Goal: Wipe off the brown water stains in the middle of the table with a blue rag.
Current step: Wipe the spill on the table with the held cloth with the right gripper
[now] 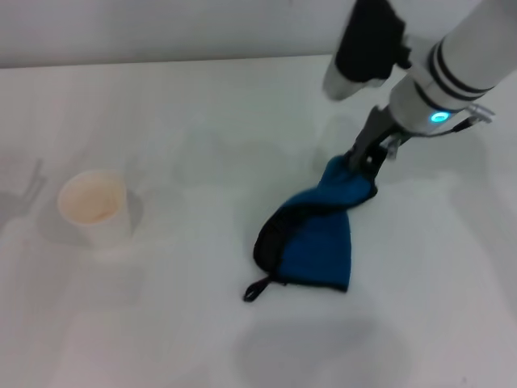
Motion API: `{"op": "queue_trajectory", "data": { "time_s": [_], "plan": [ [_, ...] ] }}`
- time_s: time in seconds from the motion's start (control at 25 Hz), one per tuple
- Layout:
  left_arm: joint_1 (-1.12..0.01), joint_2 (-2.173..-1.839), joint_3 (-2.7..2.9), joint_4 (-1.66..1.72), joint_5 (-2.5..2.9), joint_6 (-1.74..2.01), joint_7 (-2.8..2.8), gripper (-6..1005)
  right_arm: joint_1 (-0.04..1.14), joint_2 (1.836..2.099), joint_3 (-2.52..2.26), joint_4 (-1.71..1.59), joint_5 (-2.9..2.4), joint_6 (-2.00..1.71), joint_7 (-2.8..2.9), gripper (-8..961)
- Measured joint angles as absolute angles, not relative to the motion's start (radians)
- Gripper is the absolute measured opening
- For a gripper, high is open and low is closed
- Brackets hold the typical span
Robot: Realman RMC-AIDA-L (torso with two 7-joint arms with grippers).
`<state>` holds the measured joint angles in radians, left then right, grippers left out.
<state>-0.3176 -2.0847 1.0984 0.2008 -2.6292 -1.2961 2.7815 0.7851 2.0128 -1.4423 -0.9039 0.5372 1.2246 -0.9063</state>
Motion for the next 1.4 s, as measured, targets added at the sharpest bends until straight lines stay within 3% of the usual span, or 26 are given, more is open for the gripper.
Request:
{"op": "queue_trajectory", "data": {
  "time_s": [0.4, 1.4],
  "plan": [
    [-0.323, -2.082, 1.095, 0.201, -2.629, -1.286, 2.782, 880, 0.713, 2.007, -1.274, -0.912, 0.374, 1.121, -0.829, 17],
    [-0.328, -2.079, 1.093, 0.201, -2.629, -1.257, 2.784, 880, 0.587, 1.992, -0.993, -1.158, 0.093, 1.413, -0.810, 16]
  ]
}}
